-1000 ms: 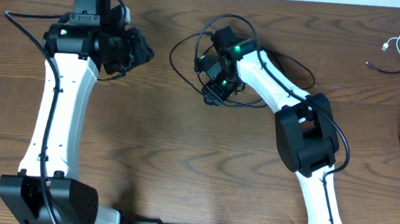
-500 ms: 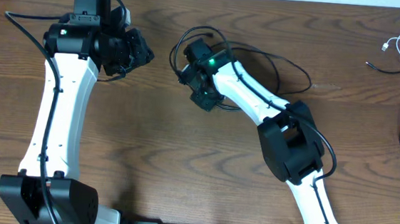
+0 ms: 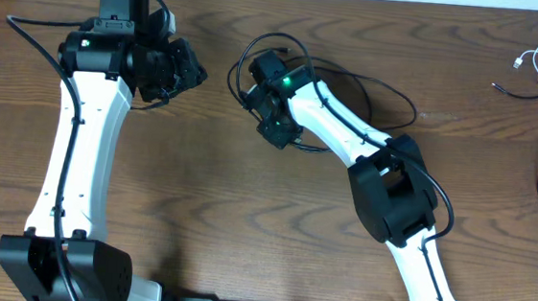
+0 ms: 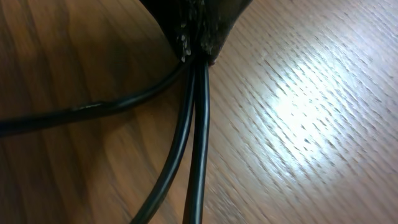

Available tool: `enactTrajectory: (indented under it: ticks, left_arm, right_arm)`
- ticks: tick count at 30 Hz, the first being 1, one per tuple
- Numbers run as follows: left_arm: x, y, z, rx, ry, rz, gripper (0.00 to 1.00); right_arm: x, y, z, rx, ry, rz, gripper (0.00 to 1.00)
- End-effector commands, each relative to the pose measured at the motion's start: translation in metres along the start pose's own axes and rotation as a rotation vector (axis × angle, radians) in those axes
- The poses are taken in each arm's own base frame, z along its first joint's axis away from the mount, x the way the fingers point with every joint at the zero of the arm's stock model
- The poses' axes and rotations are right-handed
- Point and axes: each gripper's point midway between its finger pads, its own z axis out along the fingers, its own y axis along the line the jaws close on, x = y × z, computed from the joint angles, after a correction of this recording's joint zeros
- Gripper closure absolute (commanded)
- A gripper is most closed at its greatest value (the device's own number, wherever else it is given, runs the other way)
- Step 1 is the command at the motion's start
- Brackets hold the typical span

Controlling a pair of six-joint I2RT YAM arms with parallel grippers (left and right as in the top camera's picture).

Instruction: Untangle cables

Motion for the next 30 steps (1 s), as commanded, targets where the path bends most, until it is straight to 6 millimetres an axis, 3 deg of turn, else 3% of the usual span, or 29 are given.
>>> enactTrajectory:
  ticks: [1, 6, 11, 13, 19, 25, 30]
  left_arm:
    - [0.0, 0.002, 0.001, -0.008, 0.003, 0.007, 0.67]
    - [0.0, 0.002, 0.001, -0.008, 0.003, 0.007, 0.67]
    - [0.0, 0.002, 0.001, -0.008, 0.003, 0.007, 0.67]
    - [0.0, 0.002, 0.001, -0.008, 0.003, 0.007, 0.67]
    - [0.0, 0.002, 0.001, -0.008, 0.002, 0.007, 0.67]
    - [0.0, 0.002, 0.001, -0.008, 0.003, 0.007, 0.67]
    - [0.0, 0.002, 0.001, -0.008, 0.003, 0.006, 0.67]
  right_arm:
    - [0.014, -0.017, -0.004, -0.012, 0.021, 0.081, 0.99]
    - [0.004, -0.036, -0.071, -0.053, -0.122, 0.154, 0.99]
    - [0.003, -0.066, -0.161, -0.084, -0.331, 0.227, 0.99]
    - [0.011, -0.085, -0.207, -0.081, -0.439, 0.273, 0.99]
    - [0.051, -0.138, -0.301, 0.018, -0.648, 0.407, 0.99]
    - [0.098, -0.179, -0.358, 0.138, -0.766, 0.538, 0.99]
    - [0.11, -0.182, -0.362, 0.094, -0.781, 0.559, 0.99]
